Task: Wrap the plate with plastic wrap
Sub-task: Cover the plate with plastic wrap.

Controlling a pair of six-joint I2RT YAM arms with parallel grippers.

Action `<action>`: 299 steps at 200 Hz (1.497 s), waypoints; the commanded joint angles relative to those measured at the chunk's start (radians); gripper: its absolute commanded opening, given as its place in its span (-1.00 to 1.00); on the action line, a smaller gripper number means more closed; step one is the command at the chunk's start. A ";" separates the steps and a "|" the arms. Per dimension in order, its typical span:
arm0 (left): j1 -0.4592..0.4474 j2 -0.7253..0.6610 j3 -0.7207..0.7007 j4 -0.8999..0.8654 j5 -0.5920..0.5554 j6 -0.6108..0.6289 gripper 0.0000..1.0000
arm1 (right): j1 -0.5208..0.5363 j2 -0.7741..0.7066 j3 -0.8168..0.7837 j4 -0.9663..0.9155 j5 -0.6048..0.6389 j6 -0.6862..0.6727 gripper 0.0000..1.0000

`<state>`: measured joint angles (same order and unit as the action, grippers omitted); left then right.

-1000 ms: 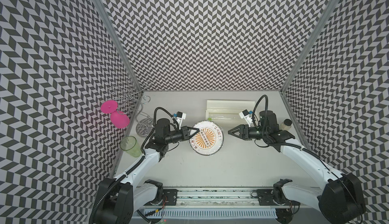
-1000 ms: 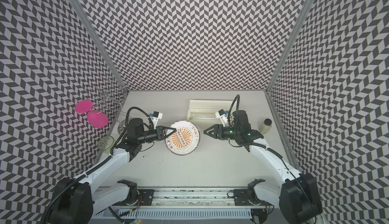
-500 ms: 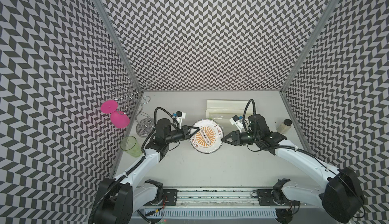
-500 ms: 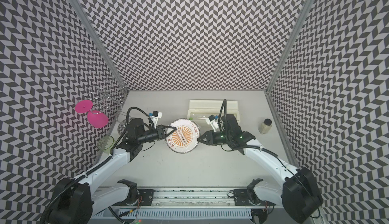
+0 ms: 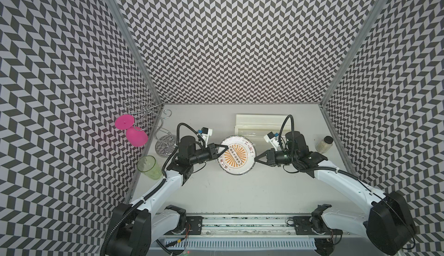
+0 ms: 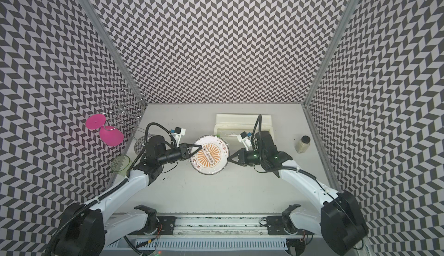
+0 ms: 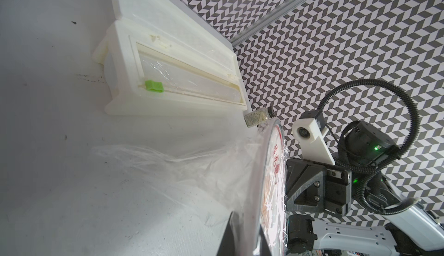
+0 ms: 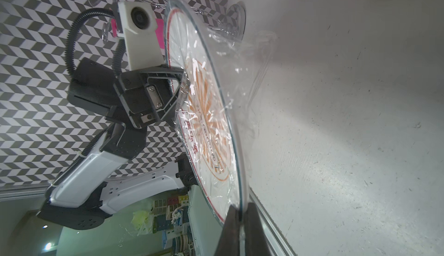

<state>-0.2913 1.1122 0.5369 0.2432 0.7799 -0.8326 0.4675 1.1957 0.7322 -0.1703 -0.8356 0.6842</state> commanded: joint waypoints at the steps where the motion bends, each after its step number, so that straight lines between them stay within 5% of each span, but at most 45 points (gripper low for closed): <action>1: 0.012 -0.009 -0.028 -0.044 -0.034 -0.045 -1.00 | -0.028 -0.041 -0.031 0.156 -0.025 0.024 -1.00; 24: 0.012 -0.005 -0.031 -0.051 -0.041 -0.052 -1.00 | -0.029 -0.028 -0.036 0.185 -0.051 0.044 -0.93; 50: 0.012 -0.008 -0.025 -0.044 -0.049 -0.059 -1.00 | -0.029 -0.025 -0.039 0.186 -0.061 0.044 -0.60; 85: 0.009 -0.006 -0.023 -0.038 -0.047 -0.063 -1.00 | -0.023 -0.018 -0.032 0.153 -0.055 0.015 -0.50; 134: 0.006 -0.005 -0.025 -0.033 -0.047 -0.063 -1.00 | 0.006 0.025 0.026 -0.001 0.089 -0.104 -0.28; 253: 0.001 -0.006 -0.035 -0.042 -0.053 -0.054 -1.00 | 0.031 0.043 0.025 0.058 0.074 -0.079 -1.00; 299: 0.014 -0.039 -0.065 -0.039 -0.045 -0.096 -1.00 | -0.048 -0.062 -0.158 0.383 0.052 0.177 -1.00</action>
<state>-0.2852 1.1080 0.4900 0.1841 0.7258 -0.8928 0.4549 1.1976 0.6662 -0.0330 -0.7692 0.6968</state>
